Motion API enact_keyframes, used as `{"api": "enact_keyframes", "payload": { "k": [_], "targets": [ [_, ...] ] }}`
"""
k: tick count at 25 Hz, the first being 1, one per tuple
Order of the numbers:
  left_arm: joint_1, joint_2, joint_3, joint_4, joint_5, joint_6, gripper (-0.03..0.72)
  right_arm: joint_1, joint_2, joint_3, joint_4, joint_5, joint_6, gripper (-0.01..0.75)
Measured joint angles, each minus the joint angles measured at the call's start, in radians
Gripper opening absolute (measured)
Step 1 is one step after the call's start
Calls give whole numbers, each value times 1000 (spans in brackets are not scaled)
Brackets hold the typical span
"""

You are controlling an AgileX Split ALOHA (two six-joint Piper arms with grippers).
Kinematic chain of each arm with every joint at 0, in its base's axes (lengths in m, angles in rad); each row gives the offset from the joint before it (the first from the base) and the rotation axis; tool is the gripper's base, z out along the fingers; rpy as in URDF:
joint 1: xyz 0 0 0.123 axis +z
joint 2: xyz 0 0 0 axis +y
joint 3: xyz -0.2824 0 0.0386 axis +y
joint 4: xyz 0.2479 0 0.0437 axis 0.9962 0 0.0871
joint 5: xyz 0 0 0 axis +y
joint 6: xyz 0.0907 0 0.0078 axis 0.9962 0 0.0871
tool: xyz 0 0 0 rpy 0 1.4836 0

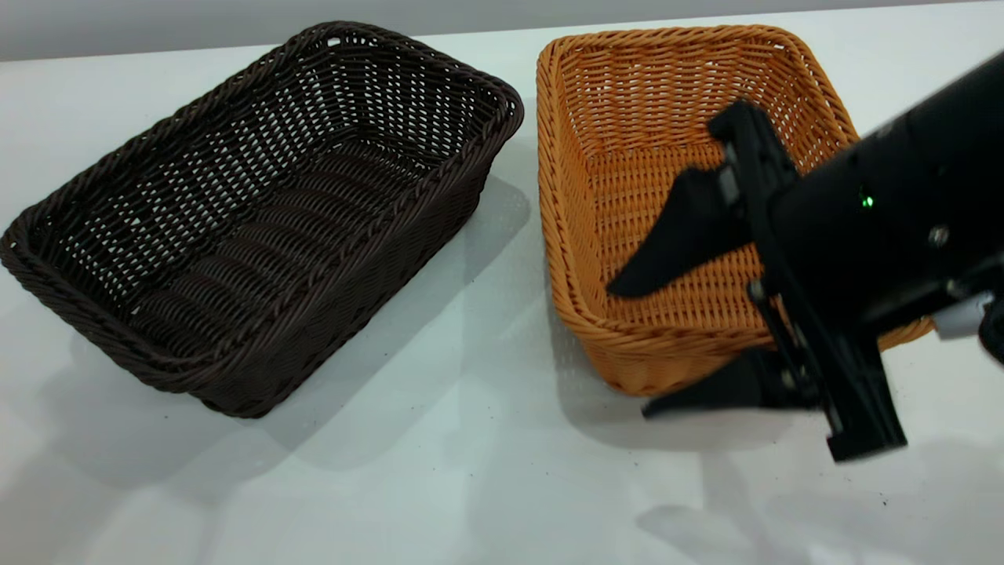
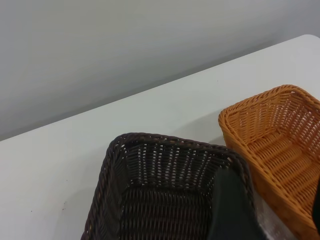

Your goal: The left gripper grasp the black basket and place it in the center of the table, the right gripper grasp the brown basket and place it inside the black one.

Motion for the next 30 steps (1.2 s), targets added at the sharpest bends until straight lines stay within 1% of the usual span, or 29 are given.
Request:
{"api": "enact_keyframes", "payload": {
  "k": [7,15,18,22,30],
  "targets": [
    [0,2,0,0,0,0,344,0,50,-1,3,5,-50,510],
    [0,2,0,0,0,0,344,0,50,-1,3,-17,-46,510],
    [0,2,0,0,0,0,344,0,53,0,-5,-85,-42,511],
    [0,2,0,0,0,0,344,0,53,1,-6,-96,-42,510],
    [0,2,0,0,0,0,344,0,52,0,-1,-213,-10,510]
  ]
}}
